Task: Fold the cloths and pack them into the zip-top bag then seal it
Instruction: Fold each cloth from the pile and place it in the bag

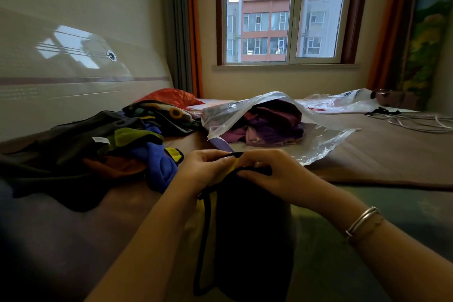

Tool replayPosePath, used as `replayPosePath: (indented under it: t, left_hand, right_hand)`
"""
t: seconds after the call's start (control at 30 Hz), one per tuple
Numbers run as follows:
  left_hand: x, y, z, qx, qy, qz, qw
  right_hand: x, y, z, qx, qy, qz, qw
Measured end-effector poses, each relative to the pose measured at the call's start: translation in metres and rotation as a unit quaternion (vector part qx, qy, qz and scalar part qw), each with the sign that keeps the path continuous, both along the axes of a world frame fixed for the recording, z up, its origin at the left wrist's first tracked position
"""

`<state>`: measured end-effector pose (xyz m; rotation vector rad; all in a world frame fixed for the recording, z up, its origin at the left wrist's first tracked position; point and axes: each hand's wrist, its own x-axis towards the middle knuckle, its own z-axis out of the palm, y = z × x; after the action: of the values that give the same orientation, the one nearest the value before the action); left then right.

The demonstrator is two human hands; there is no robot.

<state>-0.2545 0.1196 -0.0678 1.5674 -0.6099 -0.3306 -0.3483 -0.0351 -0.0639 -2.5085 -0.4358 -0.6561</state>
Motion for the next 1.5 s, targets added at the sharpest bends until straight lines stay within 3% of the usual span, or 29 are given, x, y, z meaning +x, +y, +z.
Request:
replayPosePath:
  t: [0.17,0.27,0.47,0.63,0.83,0.9,1.0,1.1,1.2,1.43,1.5]
  left_hand:
    - [0.002,0.003,0.000,-0.034,0.053,-0.062,0.996]
    - [-0.004,0.003,0.001,-0.068,0.115,-0.101,0.986]
    - [-0.003,0.002,0.000,-0.079,0.149,-0.141,0.975]
    - [-0.007,0.003,0.007,-0.087,0.161,-0.166,0.969]
    - [-0.014,-0.003,0.009,-0.104,0.103,-0.194,0.970]
    - [-0.016,-0.003,0.007,-0.119,0.092,-0.182,0.972]
    - [-0.012,-0.004,0.005,-0.082,0.010,-0.088,0.993]
    - [-0.006,-0.005,0.003,-0.111,-0.030,-0.004,0.993]
    - [-0.001,-0.001,0.006,-0.144,-0.014,-0.002,0.989]
    - [0.004,0.007,0.006,-0.152,-0.024,0.009,0.988]
    - [0.006,0.008,0.007,-0.155,-0.043,0.034,0.986]
  right_hand:
    - [0.000,0.010,0.010,0.107,0.000,0.046,0.993]
    - [0.006,0.005,0.006,0.046,-0.015,-0.011,0.999]
    - [0.006,0.004,0.003,0.005,-0.036,-0.066,0.997]
    - [0.005,-0.002,0.001,0.015,-0.062,-0.111,0.992]
    - [0.006,-0.013,-0.002,0.050,-0.087,-0.145,0.984]
    - [0.004,-0.015,-0.002,0.072,-0.085,-0.156,0.981]
    - [-0.001,-0.015,0.002,0.074,-0.058,-0.159,0.983]
    - [-0.008,-0.018,0.005,0.005,0.031,-0.174,0.984]
    - [-0.015,-0.031,0.002,-0.061,0.088,-0.186,0.977]
    - [-0.015,-0.039,-0.002,-0.175,-0.003,-0.300,0.938]
    - [-0.015,-0.040,-0.001,-0.144,-0.035,-0.317,0.937]
